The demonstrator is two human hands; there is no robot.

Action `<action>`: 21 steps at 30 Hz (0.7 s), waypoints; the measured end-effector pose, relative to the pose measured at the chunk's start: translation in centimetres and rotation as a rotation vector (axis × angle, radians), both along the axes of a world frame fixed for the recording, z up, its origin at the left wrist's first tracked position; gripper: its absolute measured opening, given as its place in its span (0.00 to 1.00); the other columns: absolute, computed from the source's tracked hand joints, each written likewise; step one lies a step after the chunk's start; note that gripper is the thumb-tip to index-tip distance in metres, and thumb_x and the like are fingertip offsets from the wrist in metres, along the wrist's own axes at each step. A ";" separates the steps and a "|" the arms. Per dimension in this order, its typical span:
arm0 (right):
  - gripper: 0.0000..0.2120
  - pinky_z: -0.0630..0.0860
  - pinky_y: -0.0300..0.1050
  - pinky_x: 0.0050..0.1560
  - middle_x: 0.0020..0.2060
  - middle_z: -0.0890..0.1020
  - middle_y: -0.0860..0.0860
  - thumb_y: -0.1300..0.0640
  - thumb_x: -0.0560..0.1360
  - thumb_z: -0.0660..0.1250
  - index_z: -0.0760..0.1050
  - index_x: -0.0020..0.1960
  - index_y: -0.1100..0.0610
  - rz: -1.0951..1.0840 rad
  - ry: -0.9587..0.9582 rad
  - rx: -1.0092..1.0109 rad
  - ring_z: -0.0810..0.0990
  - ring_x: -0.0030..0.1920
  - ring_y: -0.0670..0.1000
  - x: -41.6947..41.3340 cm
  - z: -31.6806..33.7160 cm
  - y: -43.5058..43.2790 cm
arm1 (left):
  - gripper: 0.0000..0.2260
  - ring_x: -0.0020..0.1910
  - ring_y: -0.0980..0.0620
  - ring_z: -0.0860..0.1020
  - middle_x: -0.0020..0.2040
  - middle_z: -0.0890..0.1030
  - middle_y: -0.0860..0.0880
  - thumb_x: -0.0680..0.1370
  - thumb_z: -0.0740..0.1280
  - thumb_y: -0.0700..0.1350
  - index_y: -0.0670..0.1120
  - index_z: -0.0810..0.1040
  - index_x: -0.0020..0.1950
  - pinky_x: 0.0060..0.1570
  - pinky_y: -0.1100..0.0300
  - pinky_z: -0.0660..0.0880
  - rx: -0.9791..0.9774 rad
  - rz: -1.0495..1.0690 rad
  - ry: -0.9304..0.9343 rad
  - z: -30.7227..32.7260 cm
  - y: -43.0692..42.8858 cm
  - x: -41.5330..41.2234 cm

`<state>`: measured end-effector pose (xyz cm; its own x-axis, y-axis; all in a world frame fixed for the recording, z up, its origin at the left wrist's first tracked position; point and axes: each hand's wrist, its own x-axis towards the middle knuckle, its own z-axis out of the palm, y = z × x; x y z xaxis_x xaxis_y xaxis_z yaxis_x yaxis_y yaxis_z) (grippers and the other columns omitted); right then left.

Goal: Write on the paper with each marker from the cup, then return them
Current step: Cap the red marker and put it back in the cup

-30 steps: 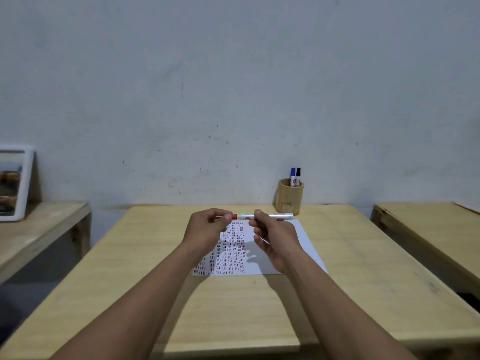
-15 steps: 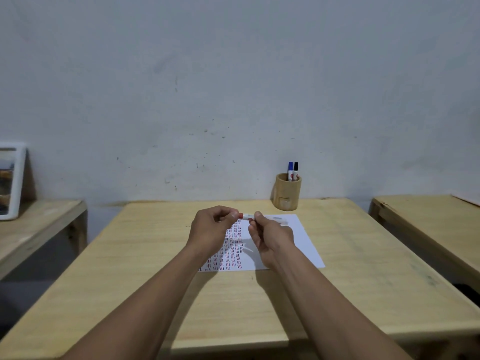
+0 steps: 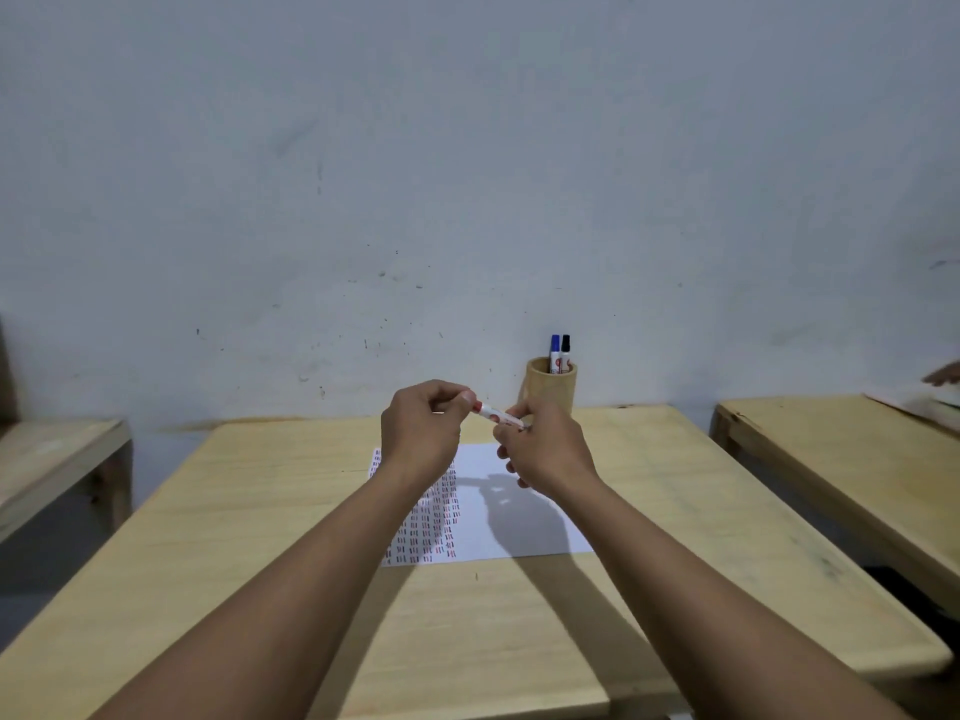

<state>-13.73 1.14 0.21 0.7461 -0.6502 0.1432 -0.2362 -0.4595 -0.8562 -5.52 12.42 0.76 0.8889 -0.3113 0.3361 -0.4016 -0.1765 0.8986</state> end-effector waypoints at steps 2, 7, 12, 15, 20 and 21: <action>0.04 0.80 0.47 0.34 0.40 0.85 0.54 0.56 0.79 0.64 0.75 0.52 0.54 -0.012 0.001 -0.026 0.82 0.33 0.50 0.2 0.2 -1.2 | 0.09 0.36 0.53 0.77 0.41 0.85 0.51 0.80 0.67 0.48 0.50 0.87 0.46 0.38 0.59 0.71 0.012 -0.017 0.001 0.4 -1.0 0.1; 0.09 0.74 0.45 0.41 0.44 0.83 0.50 0.51 0.80 0.66 0.82 0.52 0.54 -0.041 -0.079 -0.066 0.80 0.44 0.52 0.7 1.1 -4.9 | 0.11 0.49 0.50 0.83 0.45 0.85 0.54 0.82 0.63 0.50 0.49 0.84 0.53 0.50 0.56 0.77 0.004 -0.022 0.045 0.7 -4.3 1.5; 0.11 0.67 0.41 0.34 0.32 0.78 0.47 0.52 0.81 0.66 0.84 0.49 0.58 -0.094 -0.153 -0.036 0.75 0.35 0.49 2.1 2.5 -8.7 | 0.08 0.46 0.53 0.80 0.46 0.84 0.53 0.80 0.66 0.47 0.50 0.84 0.54 0.41 0.63 0.71 0.129 -0.058 0.001 -0.6 -8.2 3.4; 0.11 0.68 0.43 0.35 0.31 0.78 0.50 0.54 0.81 0.65 0.83 0.47 0.59 -0.128 -0.179 -0.074 0.76 0.34 0.52 3.6 3.1 -11.0 | 0.12 0.47 0.52 0.81 0.49 0.83 0.53 0.78 0.69 0.48 0.49 0.81 0.61 0.49 0.55 0.79 0.184 -0.090 0.019 -1.6 -10.8 4.7; 0.05 0.73 0.37 0.35 0.38 0.77 0.41 0.57 0.82 0.63 0.74 0.57 0.53 -0.161 -0.279 -0.171 0.77 0.37 0.40 5.6 4.2 -13.8 | 0.28 0.60 0.48 0.78 0.64 0.79 0.47 0.76 0.71 0.50 0.48 0.69 0.74 0.60 0.54 0.74 0.279 -0.123 0.025 -3.4 -14.4 6.0; 0.06 0.77 0.40 0.37 0.38 0.77 0.41 0.57 0.82 0.62 0.73 0.58 0.53 -0.156 -0.295 -0.180 0.78 0.37 0.40 6.1 4.2 -14.2 | 0.31 0.64 0.47 0.77 0.66 0.77 0.47 0.76 0.72 0.51 0.48 0.67 0.76 0.62 0.53 0.74 0.293 -0.127 0.026 -3.7 -15.1 6.1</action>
<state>-7.63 -13.07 4.43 0.5499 -0.6974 0.4597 -0.0706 -0.5872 -0.8064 0.61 -2.67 -2.92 0.8437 -0.5006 0.1937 -0.4148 -0.3790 0.8272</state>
